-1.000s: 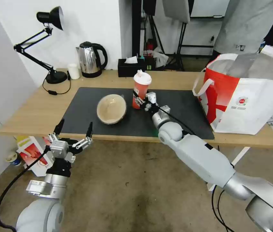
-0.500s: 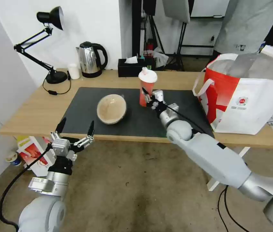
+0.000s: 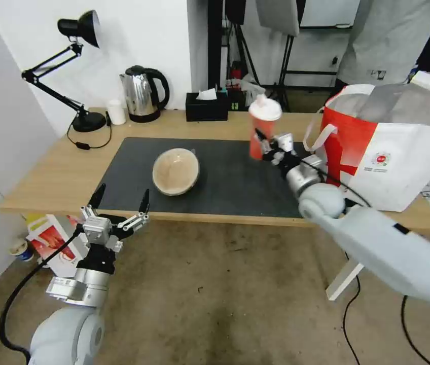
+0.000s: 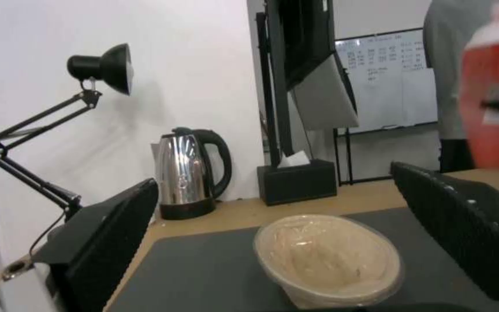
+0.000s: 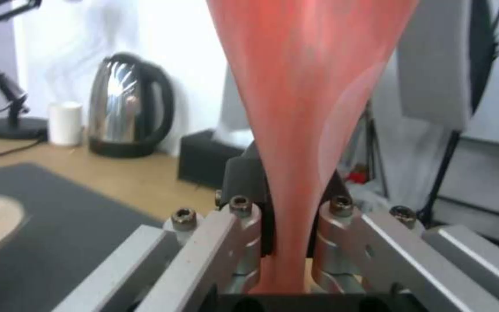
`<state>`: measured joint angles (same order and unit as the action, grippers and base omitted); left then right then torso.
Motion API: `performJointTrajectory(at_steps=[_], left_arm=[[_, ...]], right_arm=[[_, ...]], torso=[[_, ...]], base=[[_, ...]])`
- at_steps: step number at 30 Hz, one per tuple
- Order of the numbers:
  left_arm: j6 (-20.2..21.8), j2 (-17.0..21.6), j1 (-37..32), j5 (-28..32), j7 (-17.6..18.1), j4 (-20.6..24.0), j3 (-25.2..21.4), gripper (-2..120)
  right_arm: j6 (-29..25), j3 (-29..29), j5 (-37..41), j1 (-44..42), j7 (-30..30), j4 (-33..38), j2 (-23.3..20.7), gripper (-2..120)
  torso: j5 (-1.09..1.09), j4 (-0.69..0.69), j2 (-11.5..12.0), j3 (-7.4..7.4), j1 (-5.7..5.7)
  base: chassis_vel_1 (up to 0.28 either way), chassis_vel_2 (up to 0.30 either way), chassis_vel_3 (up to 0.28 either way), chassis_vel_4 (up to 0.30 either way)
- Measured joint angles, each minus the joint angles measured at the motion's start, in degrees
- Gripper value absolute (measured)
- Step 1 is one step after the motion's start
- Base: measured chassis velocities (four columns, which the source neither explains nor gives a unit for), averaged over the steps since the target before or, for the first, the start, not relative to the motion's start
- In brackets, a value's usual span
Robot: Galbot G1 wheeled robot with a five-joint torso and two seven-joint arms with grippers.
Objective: Pick up the trash from the table and place it into the takeout bag.
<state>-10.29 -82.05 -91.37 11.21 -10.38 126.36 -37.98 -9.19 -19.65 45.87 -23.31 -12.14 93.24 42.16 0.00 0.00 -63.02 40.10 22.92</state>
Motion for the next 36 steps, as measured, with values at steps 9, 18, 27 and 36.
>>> performJointTrajectory(at_steps=[9,18,27,36], left_arm=[[0.0,-0.2,-0.3,-0.1,-0.1,0.4,0.0,100],[-0.2,-0.4,-0.4,-0.3,-0.1,1.2,0.3,100],[-0.1,-0.5,-0.3,-0.6,-0.1,1.5,1.0,100],[-0.2,-0.7,-0.8,-1.0,-0.2,1.8,1.2,100]], right_arm=[[0.9,2.9,4.9,3.4,0.0,4.1,-6.3,5],[1.7,5.6,9.2,7.5,-0.2,6.7,-11.1,5],[1.8,8.7,10.9,8.4,-0.2,6.4,-13.9,5],[2.0,11.9,10.4,6.7,-0.3,2.7,-14.9,5]], torso=[[0.01,0.00,0.0,0.00,0.00],[0.01,0.00,0.0,0.00,0.00],[0.01,0.00,0.0,0.00,0.00],[0.00,0.00,0.0,0.00,0.00]], base=[[0.000,0.000,0.000,0.000],[0.000,0.000,0.000,0.000],[0.000,0.000,0.000,0.000],[0.000,0.000,0.000,0.000]])
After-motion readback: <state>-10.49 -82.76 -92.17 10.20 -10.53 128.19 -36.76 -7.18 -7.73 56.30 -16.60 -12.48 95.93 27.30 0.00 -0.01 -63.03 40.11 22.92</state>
